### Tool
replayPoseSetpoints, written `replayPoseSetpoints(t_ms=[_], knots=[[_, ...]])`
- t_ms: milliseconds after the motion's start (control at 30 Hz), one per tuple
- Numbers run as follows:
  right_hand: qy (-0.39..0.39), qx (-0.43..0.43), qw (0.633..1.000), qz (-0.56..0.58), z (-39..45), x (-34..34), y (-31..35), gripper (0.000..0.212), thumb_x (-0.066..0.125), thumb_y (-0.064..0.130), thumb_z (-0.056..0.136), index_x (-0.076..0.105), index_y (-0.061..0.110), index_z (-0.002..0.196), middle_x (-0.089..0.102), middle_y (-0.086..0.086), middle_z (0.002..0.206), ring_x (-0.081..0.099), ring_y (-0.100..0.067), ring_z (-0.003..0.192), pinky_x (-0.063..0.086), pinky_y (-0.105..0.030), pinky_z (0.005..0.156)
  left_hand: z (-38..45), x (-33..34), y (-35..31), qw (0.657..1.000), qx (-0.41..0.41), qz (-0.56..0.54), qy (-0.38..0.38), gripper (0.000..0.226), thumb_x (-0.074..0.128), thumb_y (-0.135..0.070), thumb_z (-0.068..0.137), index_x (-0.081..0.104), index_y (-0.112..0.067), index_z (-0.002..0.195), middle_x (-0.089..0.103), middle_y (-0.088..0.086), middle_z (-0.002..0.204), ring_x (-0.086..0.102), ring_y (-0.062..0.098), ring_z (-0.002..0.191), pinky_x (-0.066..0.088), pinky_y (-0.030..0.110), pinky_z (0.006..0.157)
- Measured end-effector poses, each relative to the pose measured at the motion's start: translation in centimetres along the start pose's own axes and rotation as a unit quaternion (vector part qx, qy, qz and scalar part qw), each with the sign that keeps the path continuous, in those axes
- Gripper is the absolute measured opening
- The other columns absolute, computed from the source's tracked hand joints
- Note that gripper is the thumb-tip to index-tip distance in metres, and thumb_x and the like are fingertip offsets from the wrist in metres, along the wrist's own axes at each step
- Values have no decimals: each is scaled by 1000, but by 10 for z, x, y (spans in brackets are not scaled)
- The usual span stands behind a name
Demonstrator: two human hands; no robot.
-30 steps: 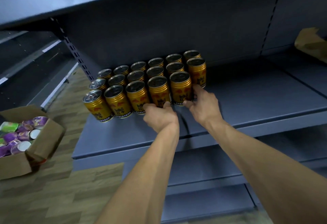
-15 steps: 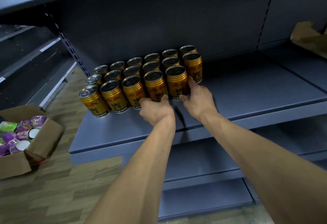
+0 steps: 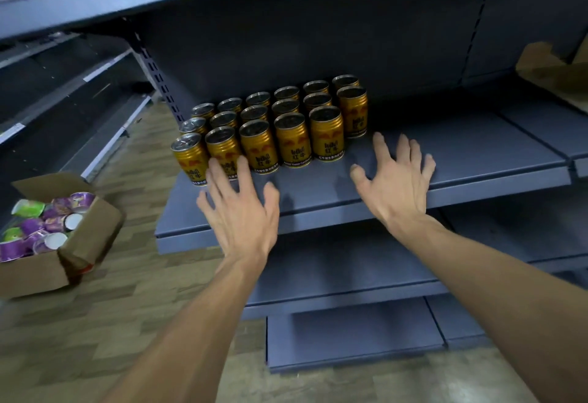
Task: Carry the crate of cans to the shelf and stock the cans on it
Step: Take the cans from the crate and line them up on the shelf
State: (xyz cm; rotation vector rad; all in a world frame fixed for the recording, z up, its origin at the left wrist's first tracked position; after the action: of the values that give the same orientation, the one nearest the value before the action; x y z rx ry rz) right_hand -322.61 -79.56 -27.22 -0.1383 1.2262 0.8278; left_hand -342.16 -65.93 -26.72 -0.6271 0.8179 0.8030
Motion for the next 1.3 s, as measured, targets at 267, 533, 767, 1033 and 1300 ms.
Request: replayPoseSetpoints(t_ms=[267,533,767,1033,1300], knots=[[-24,-19,999,30,-18,-14,4,60,35,48,95,41,19,148,37,-21,153,27,-36,143,19,-55,114,-26,-13,34,998,-10,9,58,67,24,-55,93,33,-21,150,19,24,158,17,36,146,19,54,112],[-46,-96,975,197,-179,51,12,21,50,9,75,56,18,93,53,1,93,55,-26,78,45,-40,70,-155,10,7,965,179,-159,108,35,50,-25,81,54,-20,116,54,0,111,61,23,89,51,35,71],[219,-1,971,99,-251,134,-32,32,52,26,83,59,19,114,64,-9,106,60,-35,102,44,-43,88,-229,87,33,936,121,-9,330,43,53,-25,88,48,-14,129,50,16,124,60,40,97,48,43,75],[397,132,906,61,-388,218,-105,32,53,22,89,62,10,118,67,-21,113,62,-40,105,50,-39,90,-374,155,74,882,75,5,465,37,49,-23,91,46,-13,126,50,16,120,58,39,96,47,43,76],[507,164,846,1,-485,291,-152,34,60,26,91,59,12,122,64,-18,117,62,-37,108,51,-39,86,-484,221,98,809,47,32,585,33,52,-27,93,53,-17,124,57,13,117,59,31,102,45,36,79]])
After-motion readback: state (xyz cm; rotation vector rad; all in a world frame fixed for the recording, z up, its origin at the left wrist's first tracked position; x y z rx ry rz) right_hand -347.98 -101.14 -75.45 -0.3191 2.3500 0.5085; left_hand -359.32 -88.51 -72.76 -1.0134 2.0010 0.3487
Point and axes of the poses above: each hand's wrist, its own z-axis towards the middle knuckle, its own x-axis out of the palm, y = z × x, the point moved 2 cm from there along z, towards the middle knuckle
